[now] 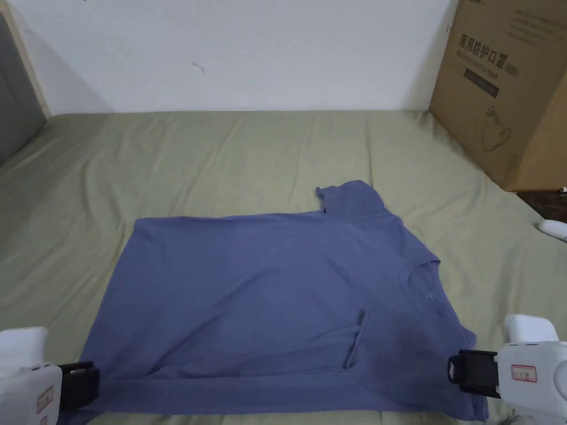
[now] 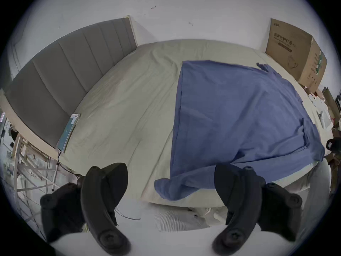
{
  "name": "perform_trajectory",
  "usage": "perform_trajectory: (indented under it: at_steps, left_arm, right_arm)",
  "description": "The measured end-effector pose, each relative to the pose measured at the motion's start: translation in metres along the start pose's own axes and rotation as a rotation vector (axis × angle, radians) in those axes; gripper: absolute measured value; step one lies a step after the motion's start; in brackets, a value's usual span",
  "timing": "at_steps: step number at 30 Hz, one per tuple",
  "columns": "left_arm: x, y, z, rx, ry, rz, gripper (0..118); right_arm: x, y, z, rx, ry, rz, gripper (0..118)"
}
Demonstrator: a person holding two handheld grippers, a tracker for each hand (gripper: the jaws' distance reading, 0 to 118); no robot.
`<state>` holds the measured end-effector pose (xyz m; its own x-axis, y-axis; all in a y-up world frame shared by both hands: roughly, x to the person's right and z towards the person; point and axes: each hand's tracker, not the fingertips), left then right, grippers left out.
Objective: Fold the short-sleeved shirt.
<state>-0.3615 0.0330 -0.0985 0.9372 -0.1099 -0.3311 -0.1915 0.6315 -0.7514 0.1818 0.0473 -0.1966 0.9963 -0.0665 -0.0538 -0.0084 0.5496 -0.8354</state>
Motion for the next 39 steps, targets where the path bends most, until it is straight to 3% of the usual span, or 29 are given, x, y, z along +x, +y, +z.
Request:
perform_trajectory:
  at_steps: [1,2,3,4,5,13,14,16,17,18,22,23,25,30,31,32,33,34,37,39]
  left_arm:
    - [0.000,0.000,0.006,0.003,-0.003,0.003,99]
    - [-0.001,0.000,0.012,0.017,-0.012,0.015,87]
    - [-0.001,-0.002,0.025,0.041,-0.051,0.043,61]
    - [-0.002,-0.003,0.031,0.053,-0.070,0.059,20]
    - [-0.001,-0.004,0.033,0.049,-0.081,0.069,0]
    - [-0.022,-0.027,0.016,-0.003,-0.047,0.112,0]
    - [-0.027,-0.025,0.013,0.000,-0.054,0.130,14]
    - [-0.031,-0.020,0.003,-0.046,-0.094,0.147,76]
    - [-0.033,-0.020,-0.003,-0.043,-0.103,0.158,100]
    - [-0.033,-0.018,-0.008,-0.051,-0.098,0.159,105]
    - [-0.026,-0.022,-0.029,-0.104,-0.154,0.159,103]
    - [-0.021,-0.022,-0.034,-0.132,-0.194,0.170,87]
    - [-0.016,-0.024,-0.054,-0.217,-0.233,0.137,4]
    - [-0.005,-0.020,-0.045,-0.183,-0.190,0.124,6]
    - [-0.006,-0.018,-0.040,-0.173,-0.187,0.123,6]
    - [-0.006,-0.017,-0.038,-0.173,-0.183,0.124,6]
    - [-0.005,-0.018,-0.037,-0.172,-0.182,0.122,6]
    - [-0.004,-0.018,-0.036,-0.170,-0.179,0.116,6]
    - [0.001,-0.019,-0.034,-0.170,-0.160,0.090,6]
    - [0.002,-0.018,-0.034,-0.172,-0.155,0.084,6]
  right_arm:
    - [0.000,0.003,0.003,0.009,0.005,0.018,84]
    - [-0.003,0.005,0.008,0.015,0.021,0.031,79]
    - [-0.006,0.006,0.013,0.040,0.041,0.041,63]
    - [-0.008,0.006,0.015,0.049,0.050,0.049,31]
    - [-0.011,0.006,0.017,0.055,0.055,0.062,0]
    - [-0.022,-0.009,-0.005,-0.003,0.078,0.051,0]
    - [-0.022,-0.009,-0.007,-0.012,0.077,0.048,0]
    - [-0.021,-0.010,-0.012,-0.027,0.077,0.040,0]
    - [-0.020,-0.012,-0.013,-0.031,0.081,0.035,0]
    - [-0.020,-0.012,-0.015,-0.039,0.085,0.032,0]
    - [-0.018,-0.016,-0.018,-0.059,0.079,0.027,0]
    - [-0.017,-0.017,-0.020,-0.066,0.079,0.024,0]
    - [-0.014,-0.017,-0.023,-0.091,0.078,0.014,0]
    - [-0.011,-0.015,-0.013,-0.066,0.061,0.041,1]
    - [-0.012,-0.013,-0.013,-0.069,0.051,0.053,16]
    - [-0.013,-0.011,-0.014,-0.068,0.030,0.068,52]
    - [-0.014,-0.010,-0.016,-0.077,0.001,0.094,72]
    - [-0.014,-0.009,-0.021,-0.095,-0.010,0.119,72]
    - [-0.012,-0.008,-0.036,-0.176,0.027,0.103,66]
    - [-0.007,-0.012,-0.051,-0.230,0.031,0.086,0]
